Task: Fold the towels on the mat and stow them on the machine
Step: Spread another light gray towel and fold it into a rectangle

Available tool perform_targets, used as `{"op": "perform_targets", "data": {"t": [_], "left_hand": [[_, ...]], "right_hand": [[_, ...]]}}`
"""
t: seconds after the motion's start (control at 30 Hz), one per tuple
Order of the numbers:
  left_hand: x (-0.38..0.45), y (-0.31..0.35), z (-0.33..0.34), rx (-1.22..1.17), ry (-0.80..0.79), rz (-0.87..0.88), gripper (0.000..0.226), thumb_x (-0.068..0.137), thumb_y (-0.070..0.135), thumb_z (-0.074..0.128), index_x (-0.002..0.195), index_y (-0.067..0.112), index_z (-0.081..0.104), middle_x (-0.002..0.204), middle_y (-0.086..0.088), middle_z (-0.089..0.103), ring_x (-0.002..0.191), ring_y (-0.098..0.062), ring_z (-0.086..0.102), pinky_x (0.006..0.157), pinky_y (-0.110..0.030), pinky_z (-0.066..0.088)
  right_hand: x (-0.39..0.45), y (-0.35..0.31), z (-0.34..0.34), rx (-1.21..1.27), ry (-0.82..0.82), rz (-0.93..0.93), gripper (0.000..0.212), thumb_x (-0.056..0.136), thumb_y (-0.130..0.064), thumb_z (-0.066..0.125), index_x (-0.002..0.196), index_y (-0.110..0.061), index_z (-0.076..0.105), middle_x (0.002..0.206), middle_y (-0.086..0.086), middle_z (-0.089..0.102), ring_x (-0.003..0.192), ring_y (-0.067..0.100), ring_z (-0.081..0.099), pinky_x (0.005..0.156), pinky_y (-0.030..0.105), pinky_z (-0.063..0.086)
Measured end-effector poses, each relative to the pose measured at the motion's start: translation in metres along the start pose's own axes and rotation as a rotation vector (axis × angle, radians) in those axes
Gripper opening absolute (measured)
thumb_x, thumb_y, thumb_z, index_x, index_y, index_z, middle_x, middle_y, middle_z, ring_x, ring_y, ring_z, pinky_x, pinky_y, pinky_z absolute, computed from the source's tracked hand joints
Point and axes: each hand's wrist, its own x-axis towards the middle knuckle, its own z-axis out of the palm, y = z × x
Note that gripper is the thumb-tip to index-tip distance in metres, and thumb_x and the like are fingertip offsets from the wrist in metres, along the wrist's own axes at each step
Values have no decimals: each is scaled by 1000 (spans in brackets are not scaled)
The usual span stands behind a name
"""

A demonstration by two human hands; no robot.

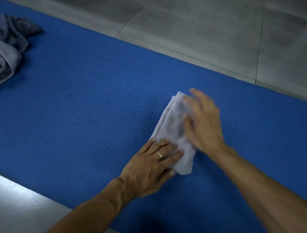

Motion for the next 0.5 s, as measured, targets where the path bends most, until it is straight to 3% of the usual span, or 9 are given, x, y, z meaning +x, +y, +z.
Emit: {"op": "perform_targets", "data": {"t": [0.07,0.13,0.2,0.3,0.43,0.5], "left_hand": [[-3,-2,3,16,-11,14,57,98,49,40,150,29,28,151,3,39,143,-20,28,117,-46,25],[-6,0,4,15,9,4,59,96,49,42,150,29,27,152,1,37,144,-21,28,118,-46,24],[-6,3,5,20,36,-4,59,96,50,42,150,28,31,152,1,39,143,-21,29,118,-45,23],[-2,1,3,63,26,2,62,95,54,43,150,28,30,151,2,39,144,-22,28,118,-45,22],[3,6,3,117,31,-5,73,84,60,58,145,27,37,145,0,46,141,-26,32,114,-52,28],[11,11,2,170,72,-10,78,73,59,70,137,25,43,131,-2,55,131,-28,42,111,-54,28]], "right_hand": [[-7,-1,7,52,-404,-277,55,96,-40,26,135,-14,54,147,5,46,140,24,35,118,41,21],[-7,18,15,-75,-650,-366,62,97,-52,10,151,-29,29,161,-9,13,150,10,2,121,34,-2],[2,45,21,-249,-642,-459,60,98,-55,6,155,-34,7,161,-12,-6,148,7,-13,120,36,-8],[22,69,20,-367,-622,-420,65,95,-64,1,152,-37,-10,161,-11,-14,148,10,-16,119,44,-10],[46,97,4,-502,-635,-80,71,89,-69,-8,152,-37,-10,163,-4,-9,150,19,-12,116,53,-12],[47,89,-4,-572,-524,-119,69,92,-62,-4,154,-33,-3,164,0,-6,150,22,-8,117,54,-8]]}}
